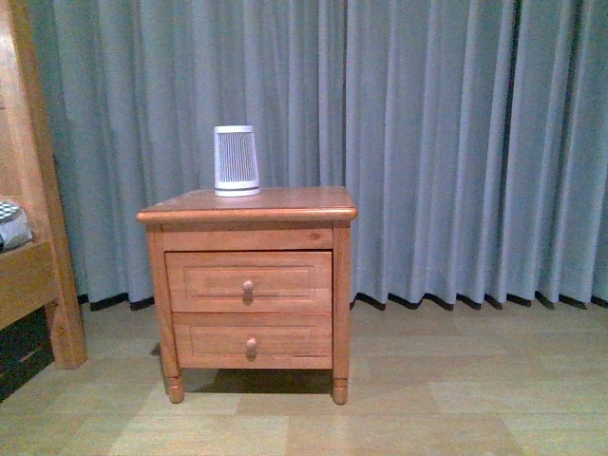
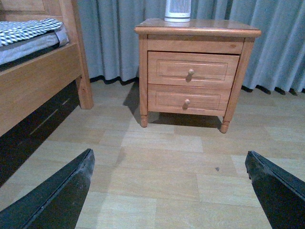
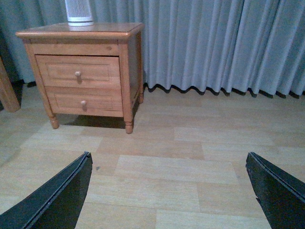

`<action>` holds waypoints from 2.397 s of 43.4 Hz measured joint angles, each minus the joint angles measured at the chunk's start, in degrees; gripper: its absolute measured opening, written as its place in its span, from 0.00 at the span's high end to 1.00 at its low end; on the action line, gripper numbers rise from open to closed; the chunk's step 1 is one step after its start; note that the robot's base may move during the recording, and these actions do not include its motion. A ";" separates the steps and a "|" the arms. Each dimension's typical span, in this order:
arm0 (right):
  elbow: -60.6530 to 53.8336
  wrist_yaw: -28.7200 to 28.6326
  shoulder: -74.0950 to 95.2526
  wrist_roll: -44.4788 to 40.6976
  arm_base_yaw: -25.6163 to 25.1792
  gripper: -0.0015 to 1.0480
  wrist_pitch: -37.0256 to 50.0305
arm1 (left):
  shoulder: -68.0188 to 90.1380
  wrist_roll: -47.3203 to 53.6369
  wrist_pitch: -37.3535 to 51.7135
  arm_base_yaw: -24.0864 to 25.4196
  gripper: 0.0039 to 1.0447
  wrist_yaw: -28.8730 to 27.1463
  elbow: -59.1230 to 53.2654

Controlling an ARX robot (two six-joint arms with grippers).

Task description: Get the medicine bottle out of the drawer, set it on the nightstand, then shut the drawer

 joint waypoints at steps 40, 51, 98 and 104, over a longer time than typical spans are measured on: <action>0.00 -0.02 0.00 0.00 0.00 0.07 0.00 | 0.00 0.00 0.00 0.00 0.06 0.00 0.00; 0.00 -0.02 0.00 0.00 0.00 0.07 0.00 | 0.00 -0.02 -0.02 0.00 0.06 0.00 0.00; 0.00 -0.02 0.02 0.00 0.00 0.07 0.00 | 62.42 -6.67 51.12 -3.28 0.06 4.20 9.22; 0.00 -0.02 0.02 0.00 0.00 0.07 0.00 | 83.23 -4.70 62.20 -6.93 0.06 0.81 17.05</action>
